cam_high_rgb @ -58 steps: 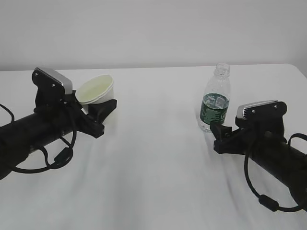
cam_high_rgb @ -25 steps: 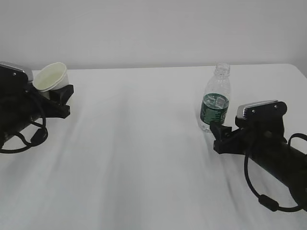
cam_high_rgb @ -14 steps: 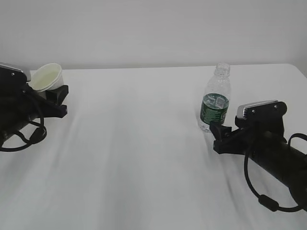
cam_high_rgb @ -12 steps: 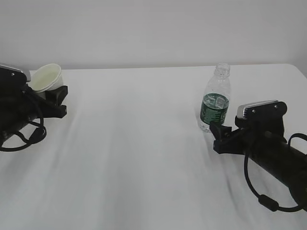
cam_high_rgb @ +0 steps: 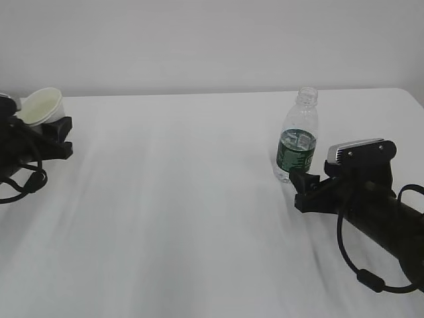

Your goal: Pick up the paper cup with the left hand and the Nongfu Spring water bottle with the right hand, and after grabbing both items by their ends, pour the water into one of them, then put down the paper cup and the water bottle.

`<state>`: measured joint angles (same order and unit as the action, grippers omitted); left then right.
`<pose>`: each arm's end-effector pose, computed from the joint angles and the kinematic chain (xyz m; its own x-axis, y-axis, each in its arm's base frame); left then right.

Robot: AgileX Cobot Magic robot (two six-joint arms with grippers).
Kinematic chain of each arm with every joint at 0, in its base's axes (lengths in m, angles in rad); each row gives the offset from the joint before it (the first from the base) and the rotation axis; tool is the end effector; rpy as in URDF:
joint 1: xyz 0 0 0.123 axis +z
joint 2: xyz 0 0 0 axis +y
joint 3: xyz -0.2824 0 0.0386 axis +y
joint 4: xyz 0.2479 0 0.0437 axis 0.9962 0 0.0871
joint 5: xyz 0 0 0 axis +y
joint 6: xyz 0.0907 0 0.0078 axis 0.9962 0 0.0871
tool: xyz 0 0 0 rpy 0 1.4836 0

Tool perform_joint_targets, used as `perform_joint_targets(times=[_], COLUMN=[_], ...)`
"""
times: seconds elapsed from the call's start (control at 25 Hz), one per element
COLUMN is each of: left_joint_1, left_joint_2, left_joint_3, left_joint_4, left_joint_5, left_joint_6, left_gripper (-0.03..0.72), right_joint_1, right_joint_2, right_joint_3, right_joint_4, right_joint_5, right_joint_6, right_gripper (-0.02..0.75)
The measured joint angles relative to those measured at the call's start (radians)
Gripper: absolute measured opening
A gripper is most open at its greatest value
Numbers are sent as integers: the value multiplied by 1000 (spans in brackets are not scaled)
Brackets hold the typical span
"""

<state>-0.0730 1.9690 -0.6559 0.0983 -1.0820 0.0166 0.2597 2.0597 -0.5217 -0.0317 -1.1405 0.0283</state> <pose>0.3387 -0.0327 0.1264 -0.1348 0.0726 -0.9882 0.1670 0.9847 0.0496 0.2942 0.0809 0.0799 -0.2995 -0.0640 -0.9519 -0.2787 0.9601 0.0232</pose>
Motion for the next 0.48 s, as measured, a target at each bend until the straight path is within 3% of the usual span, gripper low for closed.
perform_joint_targets(times=[0.48], left_joint_1=[4], left_joint_2=[42], left_joint_3=[0], left_joint_4=[0], left_joint_5=[-2], left_joint_6=[0], left_gripper=[414], right_joint_1=[0], right_joint_2=[0], right_joint_3=[0], right_joint_4=[-3], right_joint_5=[0], right_joint_6=[2], right_gripper=[566])
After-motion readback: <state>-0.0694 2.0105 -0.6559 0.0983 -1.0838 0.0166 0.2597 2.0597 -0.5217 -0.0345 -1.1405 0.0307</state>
